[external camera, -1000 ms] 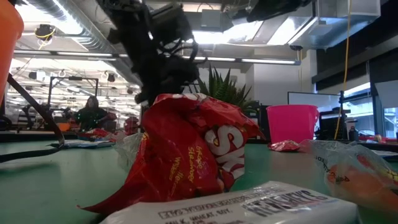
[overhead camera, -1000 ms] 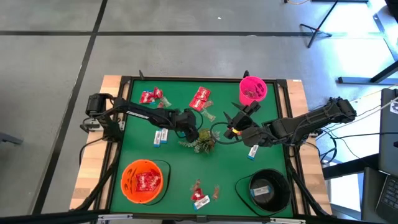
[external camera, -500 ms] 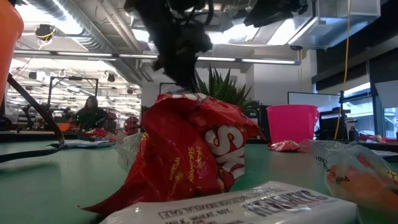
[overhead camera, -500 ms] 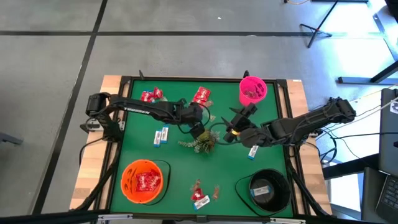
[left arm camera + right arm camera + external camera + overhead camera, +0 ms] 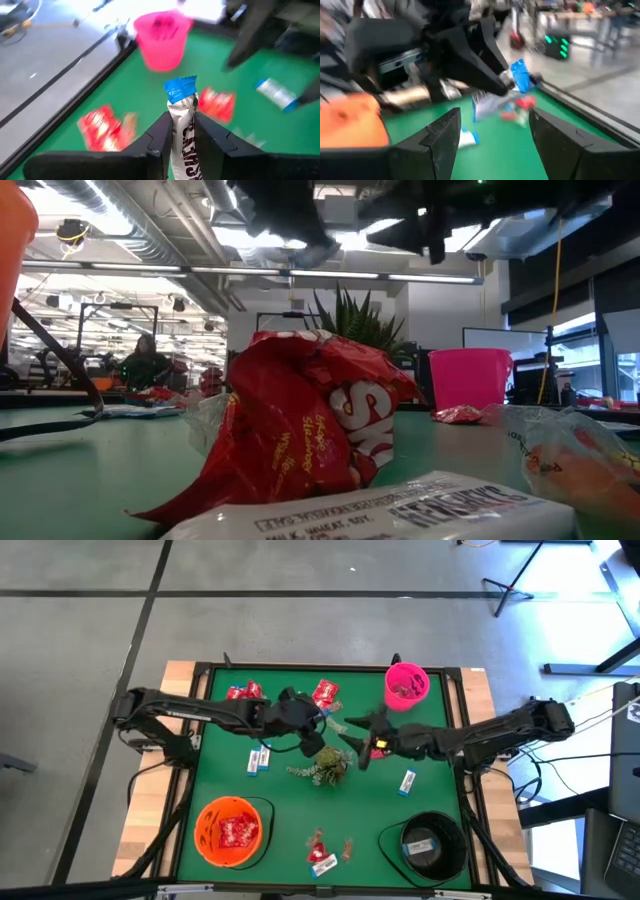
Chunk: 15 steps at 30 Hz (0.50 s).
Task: Sort candy
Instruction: Put the white chocolate into the black bucket
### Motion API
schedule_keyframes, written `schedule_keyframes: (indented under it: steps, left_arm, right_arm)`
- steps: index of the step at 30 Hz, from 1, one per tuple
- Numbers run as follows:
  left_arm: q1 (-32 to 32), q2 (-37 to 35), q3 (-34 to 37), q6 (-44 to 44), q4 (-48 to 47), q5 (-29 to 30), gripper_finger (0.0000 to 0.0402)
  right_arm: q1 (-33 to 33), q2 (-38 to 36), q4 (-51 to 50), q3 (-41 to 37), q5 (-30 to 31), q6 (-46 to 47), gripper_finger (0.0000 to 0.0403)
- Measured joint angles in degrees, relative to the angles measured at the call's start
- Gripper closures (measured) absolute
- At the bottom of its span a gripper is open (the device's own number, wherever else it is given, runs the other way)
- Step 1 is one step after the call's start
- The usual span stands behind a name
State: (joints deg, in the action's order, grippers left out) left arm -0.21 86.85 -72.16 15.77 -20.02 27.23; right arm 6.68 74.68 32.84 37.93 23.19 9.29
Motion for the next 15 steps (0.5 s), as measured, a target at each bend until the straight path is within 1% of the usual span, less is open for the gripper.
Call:
schedule_keyframes:
  steps: [2, 5, 8, 12, 15]
  left_arm:
    - [-0.38, -0.55, 0.13, -1.07, 2.99, -1.47, 0.0338]
    - [-0.98, -0.55, 0.21, -2.8, 8.8, -3.35, 0.0338]
    - [-1.16, -0.56, 0.2, -4.36, 13.7, -4.62, 0.0338]
    - [-1.09, -0.55, 0.22, -5.47, 16.62, -4.6, 0.0338]
    - [-1.12, -0.33, 0.2, -5.87, 18.35, -4.6, 0.0338]
  right_arm:
    - [-1.4, 0.54, 5.4, -1.11, -2.79, 0.25, 0.0169]
    - [-2.8, 0.65, 6.33, -1.04, -5.87, 0.86, 0.0169]
    - [-3.06, 0.96, 6.74, -0.73, -7.07, 0.89, 0.0169]
    - [-3.04, 2.24, 8.77, -0.74, -9.39, 1.02, 0.0169]
    - [-3.0, 4.1, 12.39, -0.74, -12.0, 2.44, 0.0169]
